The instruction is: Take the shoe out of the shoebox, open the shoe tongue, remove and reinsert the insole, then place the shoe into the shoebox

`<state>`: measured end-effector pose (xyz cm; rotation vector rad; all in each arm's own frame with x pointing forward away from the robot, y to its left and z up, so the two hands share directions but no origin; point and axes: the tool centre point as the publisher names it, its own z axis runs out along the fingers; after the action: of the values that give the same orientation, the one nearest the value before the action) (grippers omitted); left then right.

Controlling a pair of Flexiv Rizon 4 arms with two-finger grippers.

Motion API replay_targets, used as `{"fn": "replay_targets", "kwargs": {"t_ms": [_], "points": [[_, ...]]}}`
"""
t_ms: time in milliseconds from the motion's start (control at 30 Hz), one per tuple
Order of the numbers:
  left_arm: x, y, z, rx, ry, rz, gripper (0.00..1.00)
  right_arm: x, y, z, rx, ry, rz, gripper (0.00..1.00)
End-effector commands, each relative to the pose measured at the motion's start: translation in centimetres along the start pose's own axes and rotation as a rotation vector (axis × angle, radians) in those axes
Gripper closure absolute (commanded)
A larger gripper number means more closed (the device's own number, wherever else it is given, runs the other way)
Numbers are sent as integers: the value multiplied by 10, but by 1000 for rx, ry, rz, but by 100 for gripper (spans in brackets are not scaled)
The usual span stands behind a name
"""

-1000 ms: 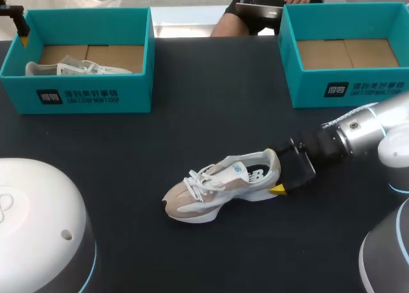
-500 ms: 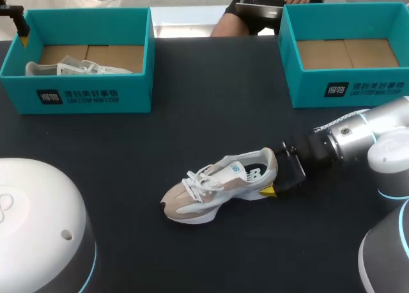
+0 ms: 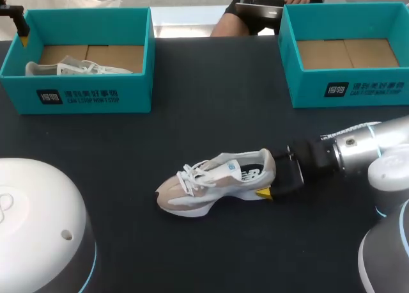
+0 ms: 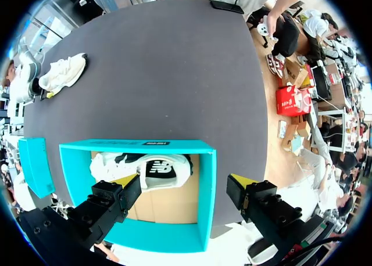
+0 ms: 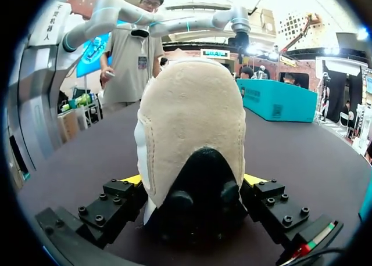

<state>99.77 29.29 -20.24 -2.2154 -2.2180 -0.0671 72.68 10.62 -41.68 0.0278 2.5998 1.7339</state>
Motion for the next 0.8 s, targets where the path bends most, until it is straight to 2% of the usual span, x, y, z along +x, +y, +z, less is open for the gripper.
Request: {"fn": "replay_targets", "kwargs": {"t_ms": [33,200,400,600,800], "points": [[0,-1,0,-2,2,0,0,14,5,-7,26,-117,16,100],[0,-1,0,-2,2,0,0,15,2,-18,42,-181,24,100],[0,-1,0,-2,2,0,0,10,-1,-30,59,-193,25,100],[0,-1,0,-2,2,0,0,5,-6,-28,73,-97,27,100],[0,-1,0,-2,2,0,0,4,-8,-25,68,-98,28,100]]}}
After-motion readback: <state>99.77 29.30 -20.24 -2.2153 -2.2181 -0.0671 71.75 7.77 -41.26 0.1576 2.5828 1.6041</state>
